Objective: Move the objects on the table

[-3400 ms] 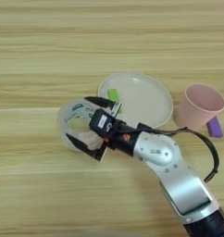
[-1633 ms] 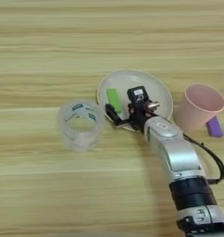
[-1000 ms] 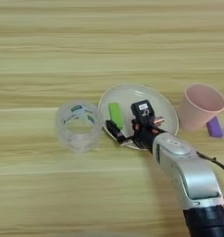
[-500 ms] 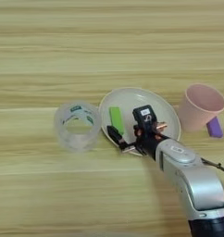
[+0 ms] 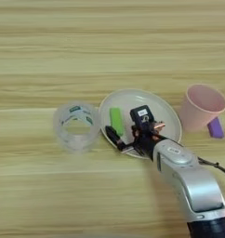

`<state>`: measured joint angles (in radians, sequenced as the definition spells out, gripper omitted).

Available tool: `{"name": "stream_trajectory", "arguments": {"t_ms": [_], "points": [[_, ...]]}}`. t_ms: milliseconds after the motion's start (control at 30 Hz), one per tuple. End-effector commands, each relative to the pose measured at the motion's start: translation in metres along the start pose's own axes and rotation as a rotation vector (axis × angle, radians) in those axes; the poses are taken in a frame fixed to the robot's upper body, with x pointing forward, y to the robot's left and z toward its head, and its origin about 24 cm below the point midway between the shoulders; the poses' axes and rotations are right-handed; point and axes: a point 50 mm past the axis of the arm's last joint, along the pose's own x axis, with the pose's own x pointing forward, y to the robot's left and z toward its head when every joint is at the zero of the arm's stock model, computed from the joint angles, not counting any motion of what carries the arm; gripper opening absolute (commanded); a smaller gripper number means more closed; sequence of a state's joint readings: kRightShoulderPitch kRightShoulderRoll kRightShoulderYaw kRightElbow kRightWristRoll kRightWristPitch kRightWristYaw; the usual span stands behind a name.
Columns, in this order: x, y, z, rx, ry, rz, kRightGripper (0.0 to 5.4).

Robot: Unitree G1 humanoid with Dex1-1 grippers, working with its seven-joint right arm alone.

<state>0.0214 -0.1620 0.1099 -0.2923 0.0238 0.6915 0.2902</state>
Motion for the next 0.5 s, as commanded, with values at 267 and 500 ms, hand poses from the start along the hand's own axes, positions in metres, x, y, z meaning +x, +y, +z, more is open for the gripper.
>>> {"name": "stream_trajectory", "arguments": {"t_ms": [267, 500], "points": [[0.0065, -0.0070, 0.0170, 0.001, -0.073, -0.009, 5.36], [0.0068, -0.0080, 0.0178, 0.003, -0.076, -0.009, 4.80]]}}
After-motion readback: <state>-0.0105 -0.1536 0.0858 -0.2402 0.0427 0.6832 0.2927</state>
